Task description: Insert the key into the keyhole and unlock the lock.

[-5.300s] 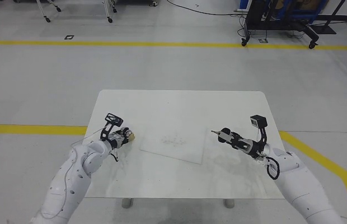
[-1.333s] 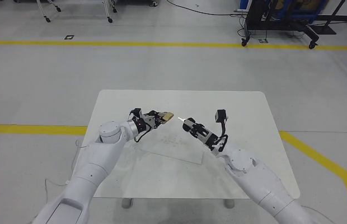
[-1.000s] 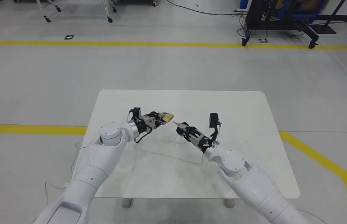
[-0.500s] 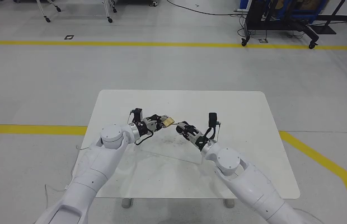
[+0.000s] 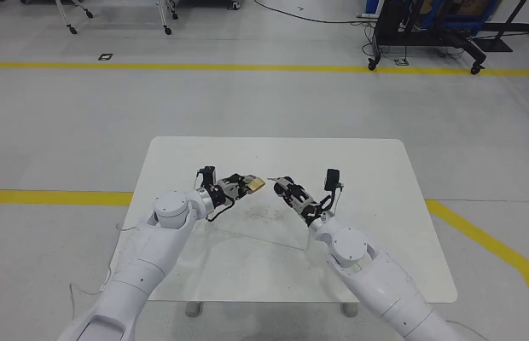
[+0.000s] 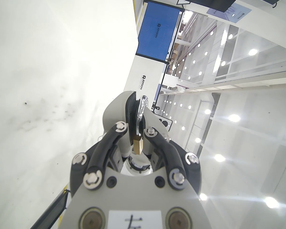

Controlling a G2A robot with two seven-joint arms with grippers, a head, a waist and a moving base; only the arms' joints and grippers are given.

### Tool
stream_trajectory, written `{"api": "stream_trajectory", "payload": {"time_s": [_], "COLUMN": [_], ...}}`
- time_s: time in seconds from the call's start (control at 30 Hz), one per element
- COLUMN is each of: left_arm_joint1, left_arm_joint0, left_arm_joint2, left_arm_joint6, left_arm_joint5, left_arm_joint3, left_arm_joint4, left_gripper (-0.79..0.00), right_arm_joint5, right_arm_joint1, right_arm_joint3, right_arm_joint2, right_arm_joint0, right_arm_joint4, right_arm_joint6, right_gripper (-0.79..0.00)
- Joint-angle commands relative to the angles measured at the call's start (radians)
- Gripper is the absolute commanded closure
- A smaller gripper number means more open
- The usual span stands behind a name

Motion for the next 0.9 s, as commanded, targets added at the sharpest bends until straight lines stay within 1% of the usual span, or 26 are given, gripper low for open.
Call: {"api": "stream_trajectory", "payload": {"time_s": [0.0, 0.17, 0.3, 0.47, 0.6, 0.73, 0.8, 0.87], "left_arm_joint1": [0.000, -0.001, -0.002, -0.003, -0.005, -0.007, -0.008, -0.010], "left_arm_joint0": [-0.001, -0.005, -0.004, -0.006, -0.007, -0.006, -0.005, -0.008], "left_arm_joint2": [-0.001, -0.001, 0.001, 0.002, -0.002, -0.012, -0.014, -0.016], "left_arm_joint6": [-0.037, -0.073, -0.081, -0.072, -0.051, -0.015, 0.013, 0.021], "left_arm_joint5": [0.010, 0.021, 0.018, 0.023, 0.028, 0.034, 0.049, 0.072], "left_arm_joint3": [0.004, 0.013, 0.012, 0.015, 0.017, 0.019, 0.022, 0.023], "left_arm_joint4": [-0.014, -0.025, -0.023, -0.014, -0.019, -0.032, -0.034, -0.050], "left_gripper": [0.000, 0.000, 0.000, 0.000, 0.000, 0.000, 0.000, 0.000], "right_arm_joint5": [-0.057, -0.130, -0.134, -0.145, -0.165, -0.193, -0.202, -0.195], "right_arm_joint1": [-0.007, -0.033, -0.052, -0.069, -0.076, -0.075, -0.071, -0.066], "right_arm_joint3": [0.037, 0.119, 0.171, 0.197, 0.199, 0.180, 0.153, 0.133], "right_arm_joint2": [0.004, -0.026, -0.057, -0.072, -0.069, -0.042, -0.018, -0.001], "right_arm_joint0": [0.010, 0.045, 0.074, 0.085, 0.081, 0.064, 0.045, 0.032], "right_arm_joint4": [0.016, 0.040, 0.037, 0.044, 0.056, 0.063, 0.093, 0.135], "right_arm_joint6": [-0.003, 0.003, 0.022, 0.045, 0.064, 0.073, 0.105, 0.171], "right_gripper": [0.000, 0.000, 0.000, 0.000, 0.000, 0.000, 0.000, 0.000]}}
